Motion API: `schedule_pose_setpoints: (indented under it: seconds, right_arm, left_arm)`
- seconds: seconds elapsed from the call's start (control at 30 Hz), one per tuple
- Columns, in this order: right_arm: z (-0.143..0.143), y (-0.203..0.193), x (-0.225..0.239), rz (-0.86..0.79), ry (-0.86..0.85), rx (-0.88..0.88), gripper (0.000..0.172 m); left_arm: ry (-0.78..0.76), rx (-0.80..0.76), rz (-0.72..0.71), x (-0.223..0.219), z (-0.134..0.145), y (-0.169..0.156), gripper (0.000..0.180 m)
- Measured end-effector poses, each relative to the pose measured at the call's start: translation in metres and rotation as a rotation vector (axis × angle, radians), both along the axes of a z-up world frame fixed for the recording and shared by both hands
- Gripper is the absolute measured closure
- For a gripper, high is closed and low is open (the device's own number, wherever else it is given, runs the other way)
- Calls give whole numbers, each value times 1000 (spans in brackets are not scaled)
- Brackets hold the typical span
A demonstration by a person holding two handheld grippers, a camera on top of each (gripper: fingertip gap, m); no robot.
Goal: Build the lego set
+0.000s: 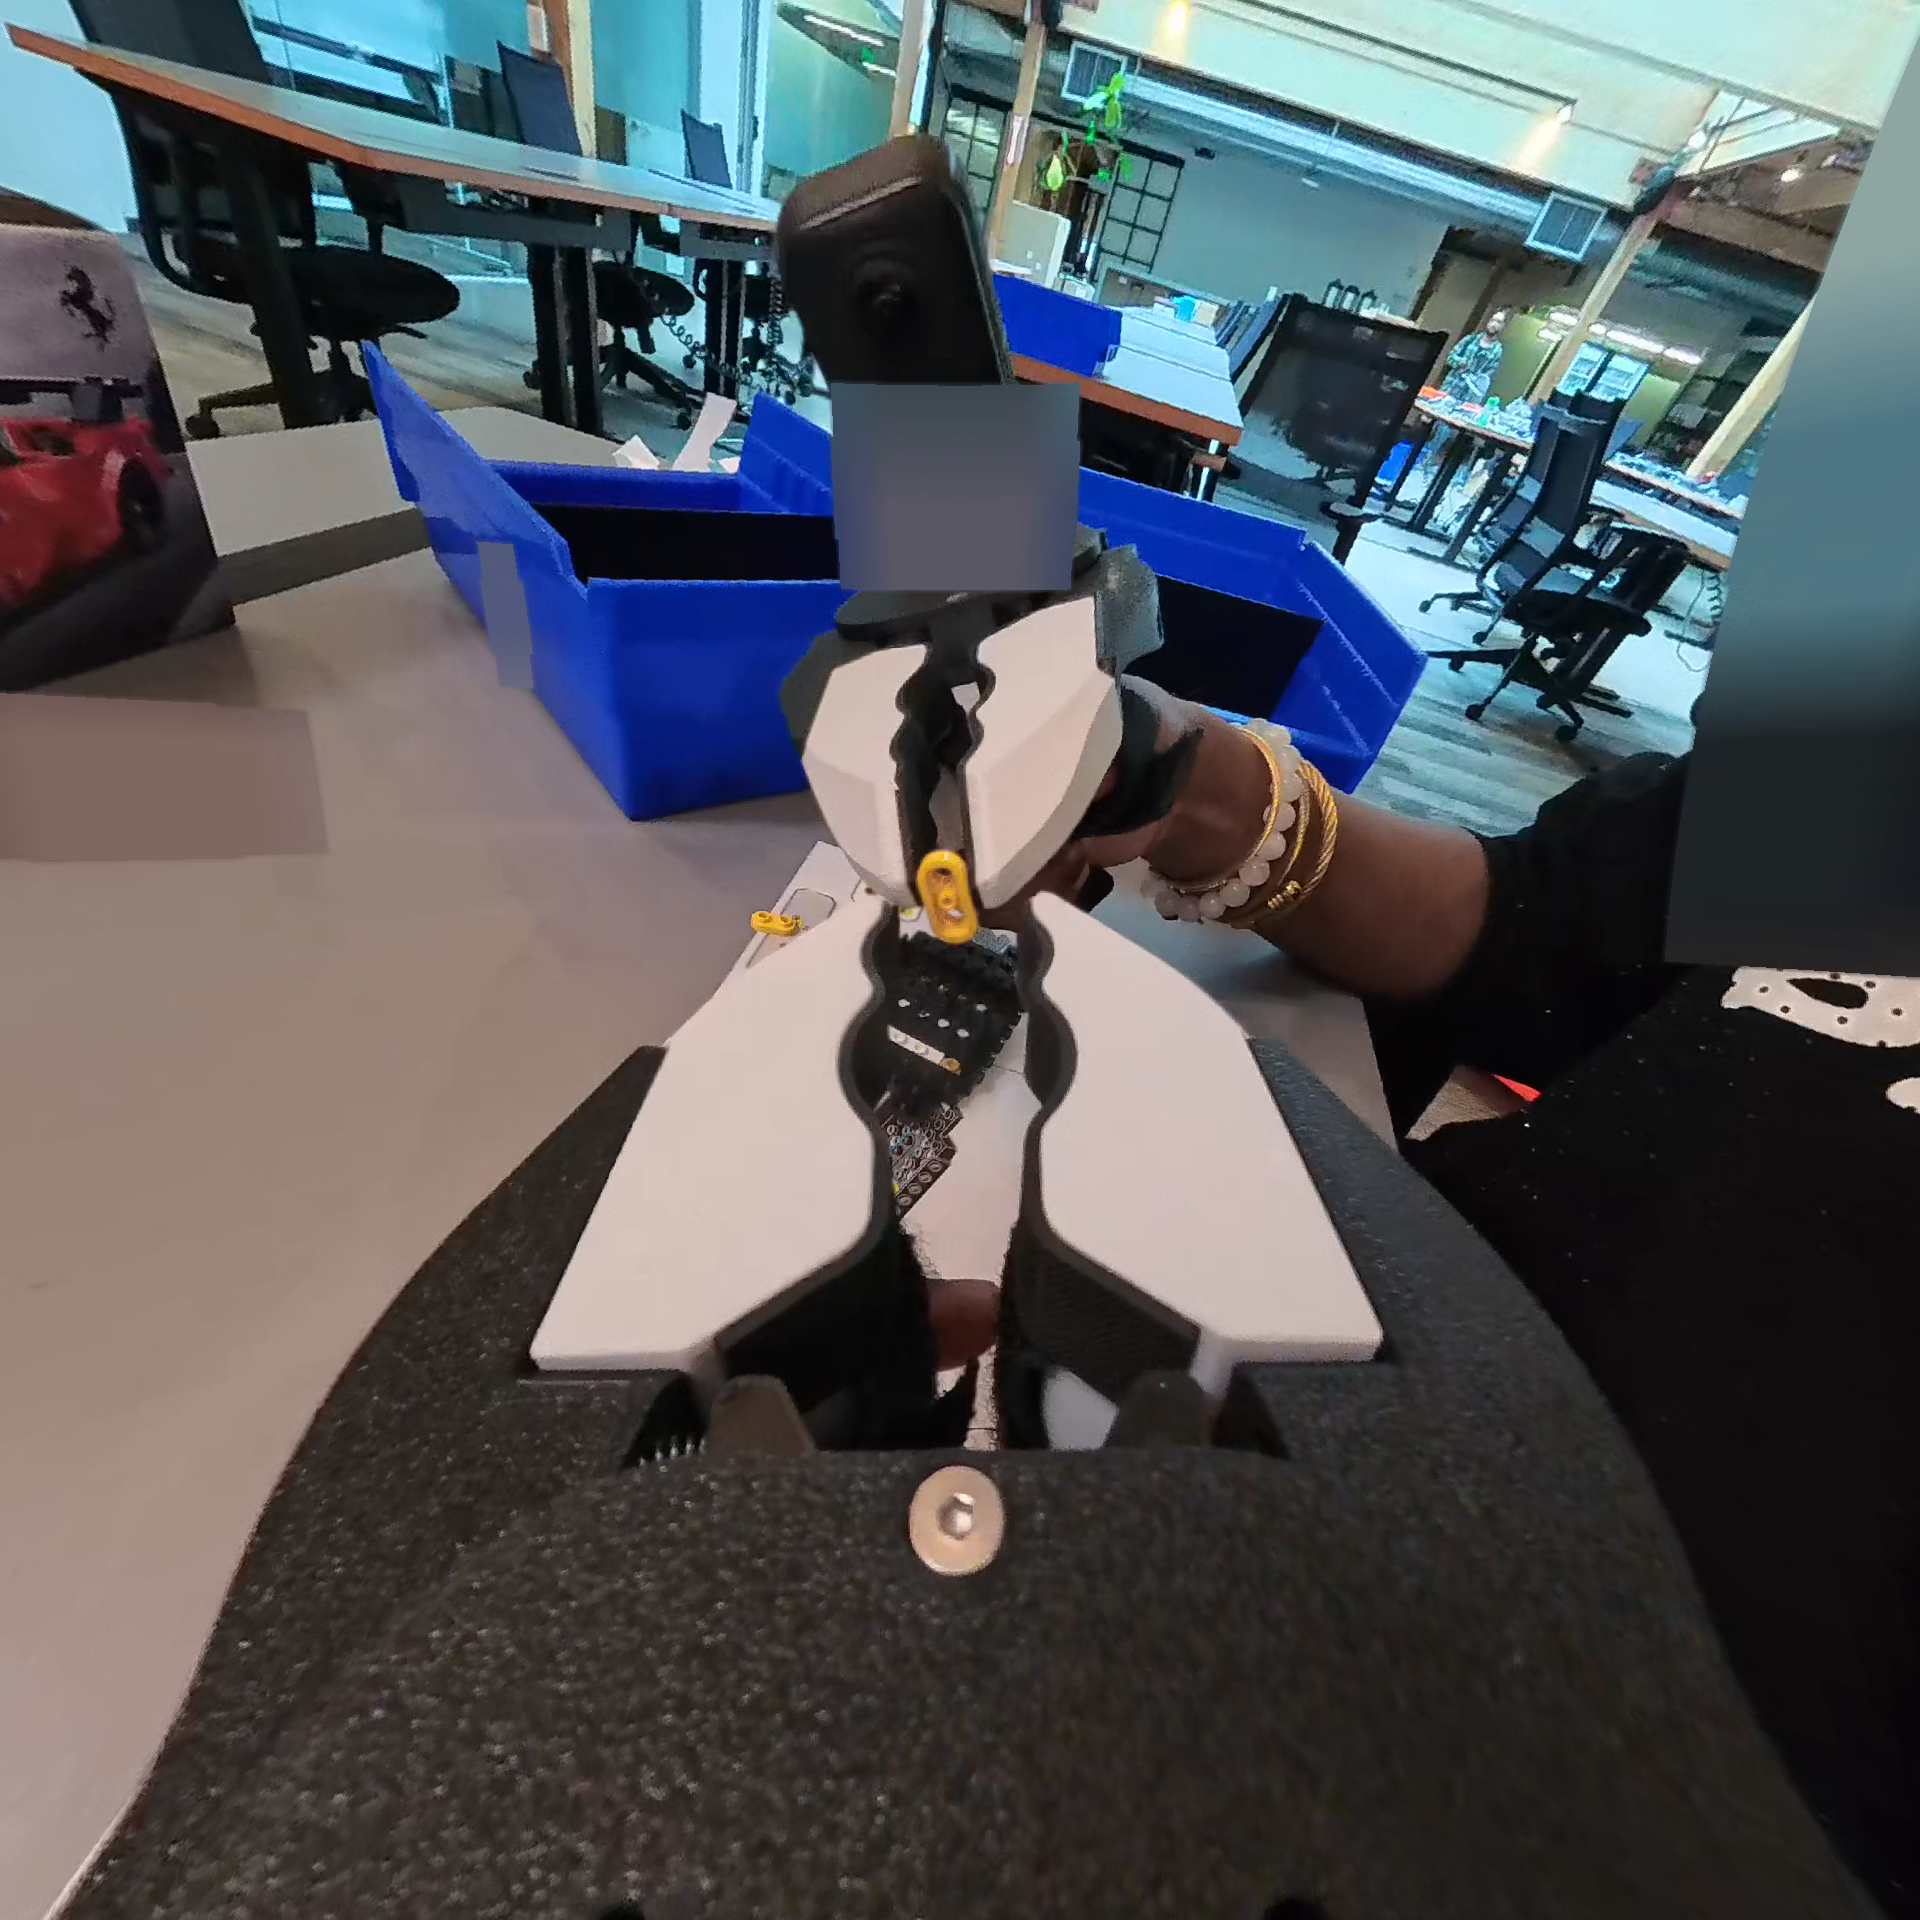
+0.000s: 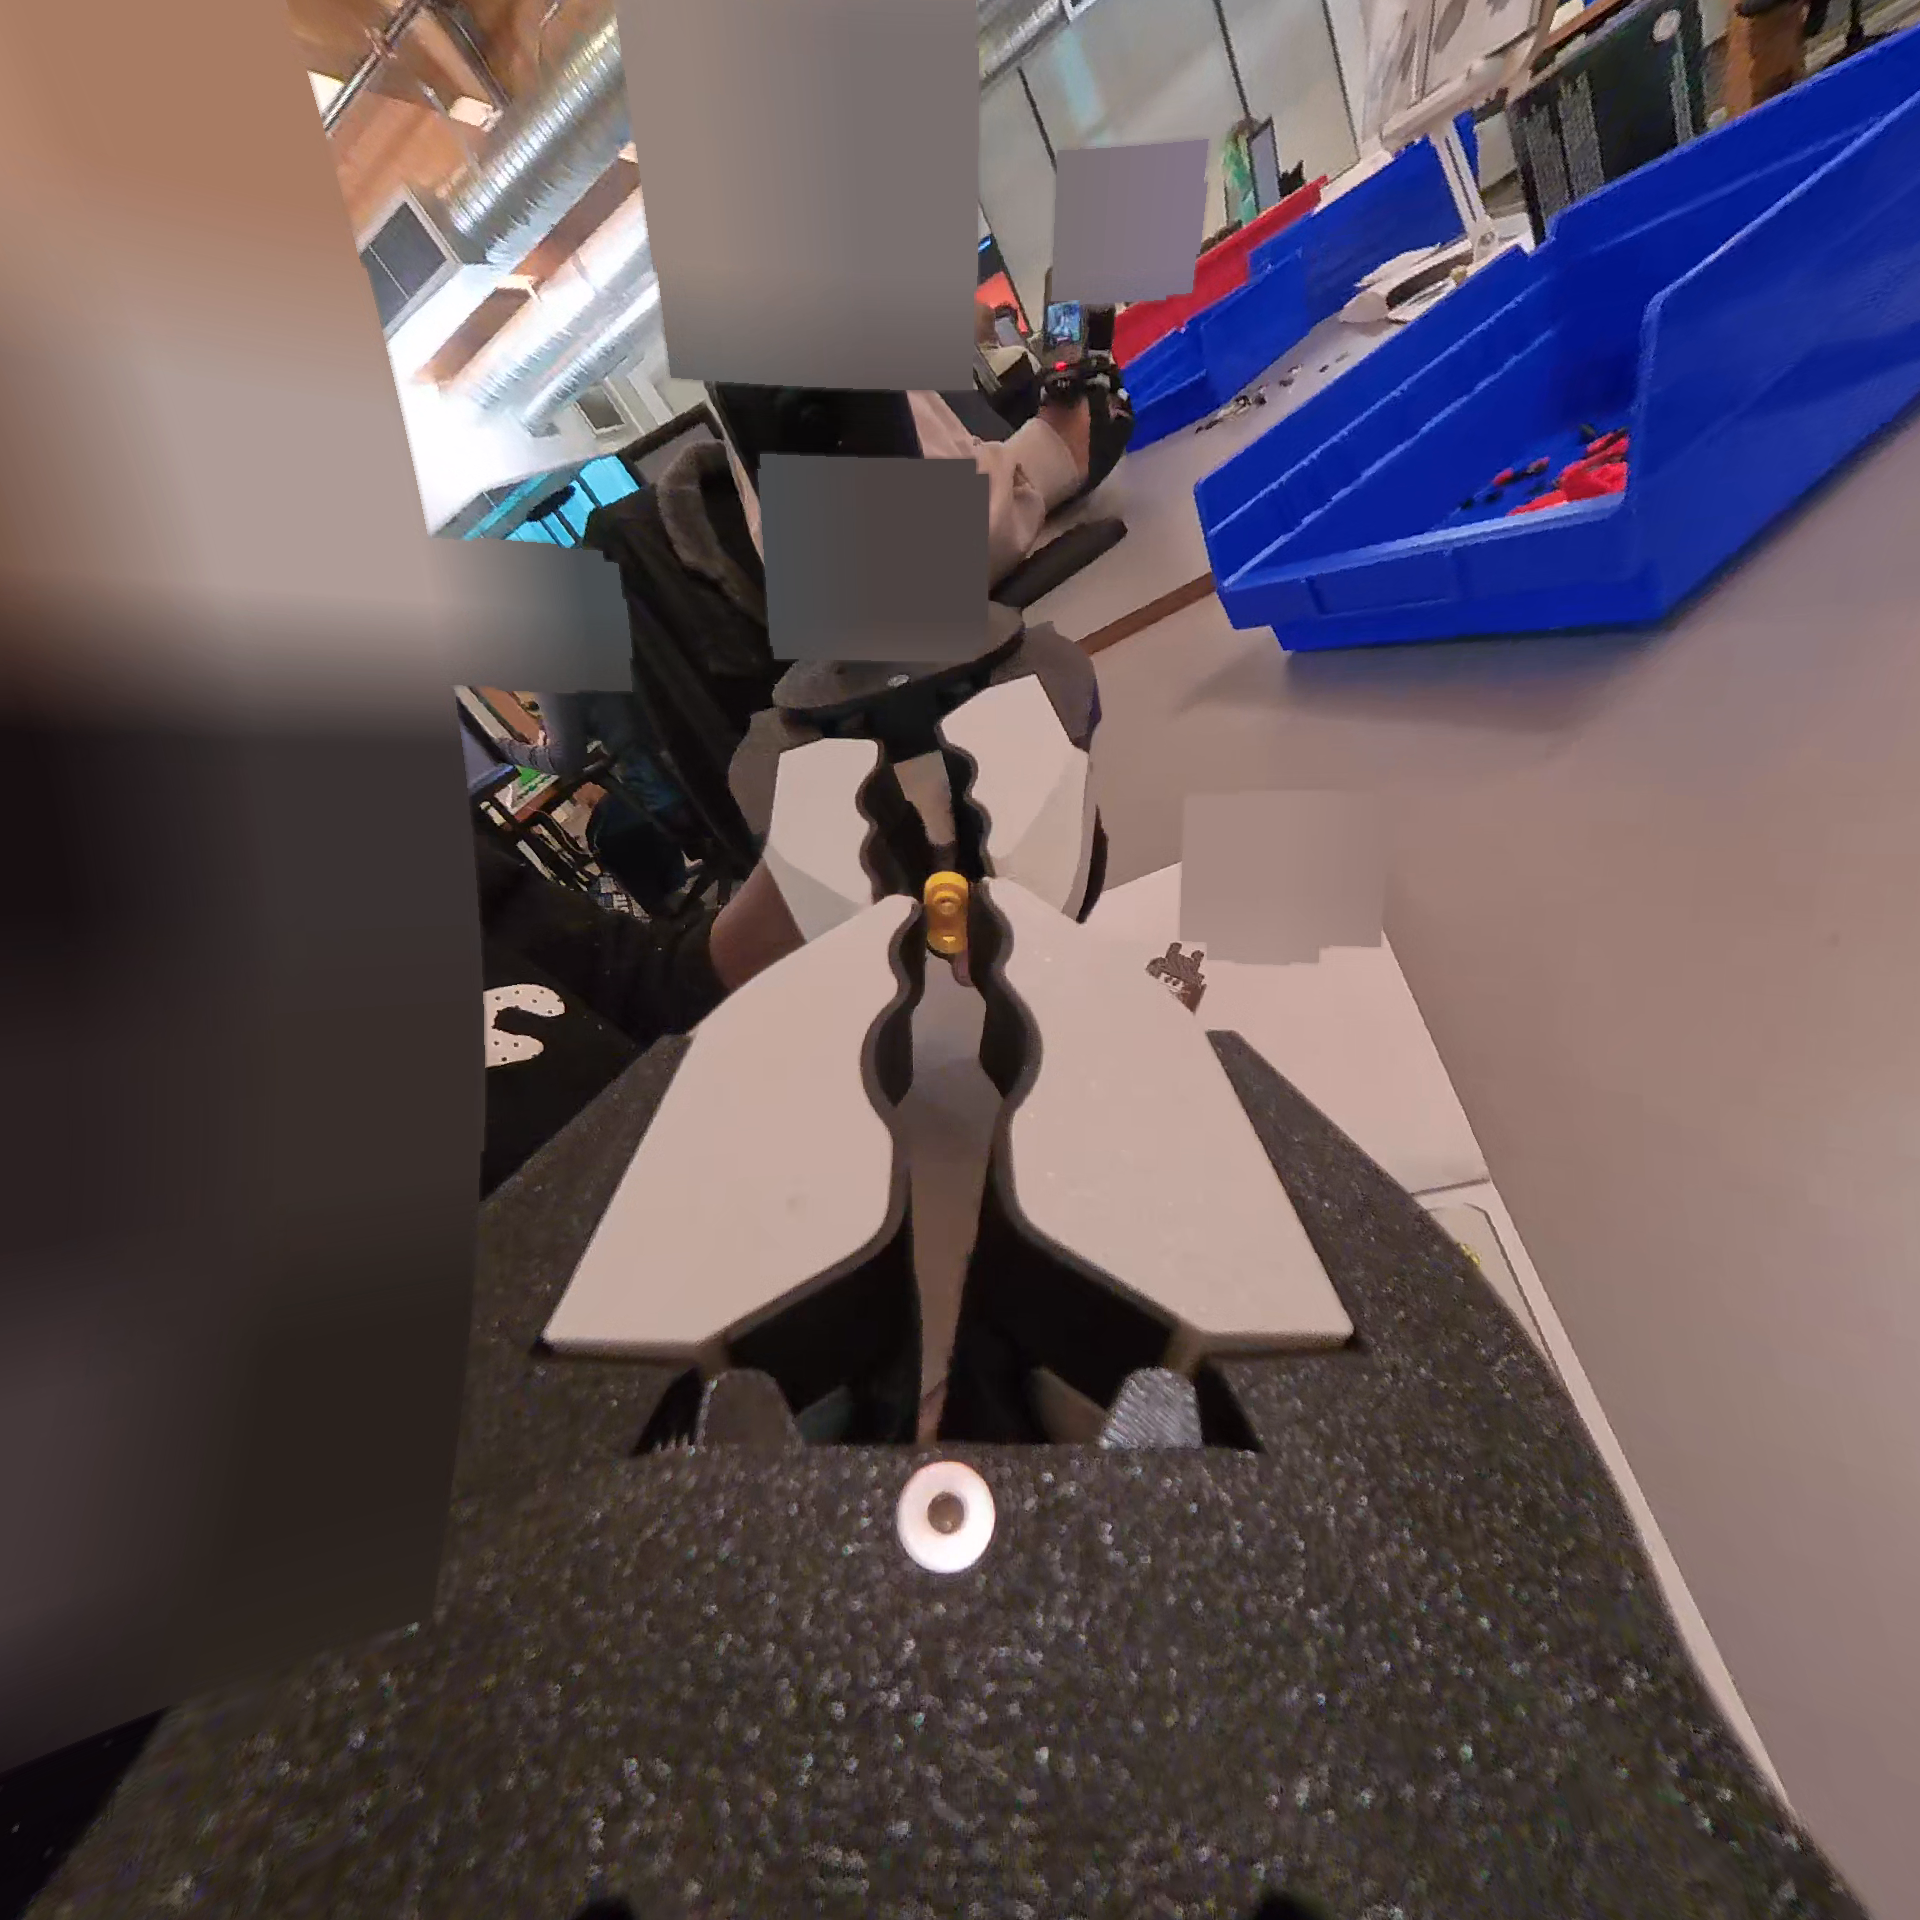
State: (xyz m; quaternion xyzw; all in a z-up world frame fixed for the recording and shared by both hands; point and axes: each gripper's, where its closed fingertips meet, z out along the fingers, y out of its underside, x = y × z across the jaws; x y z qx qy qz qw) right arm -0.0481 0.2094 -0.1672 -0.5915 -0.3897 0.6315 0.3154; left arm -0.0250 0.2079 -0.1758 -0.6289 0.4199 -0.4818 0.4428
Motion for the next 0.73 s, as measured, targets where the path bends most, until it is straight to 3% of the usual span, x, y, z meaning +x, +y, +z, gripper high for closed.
schedule_pose_setpoints:
  seconds: [0.1,0.2,0.27,0.47,0.6,0.73]
  right_arm:
    - [-3,1,2,-13,-12,-2,164]
    - [-5,4,4,-34,-14,-6,164]
    - [-7,5,5,-39,-13,-9,164]
    - [-13,9,7,-59,-36,-19,164]
    - [-21,11,6,-54,-78,-58,164]
    - [-33,8,5,-26,-141,-129,164]
  left_arm:
    - [16,-12,-14,2,-3,1,160]
    - [56,12,-8,3,-8,4,174]
    - [65,16,-11,4,-9,4,174]
    - [90,20,-6,3,-14,8,160]
    - [236,282,101,-8,-24,24,140]
    - [329,711,138,-12,-17,25,141]
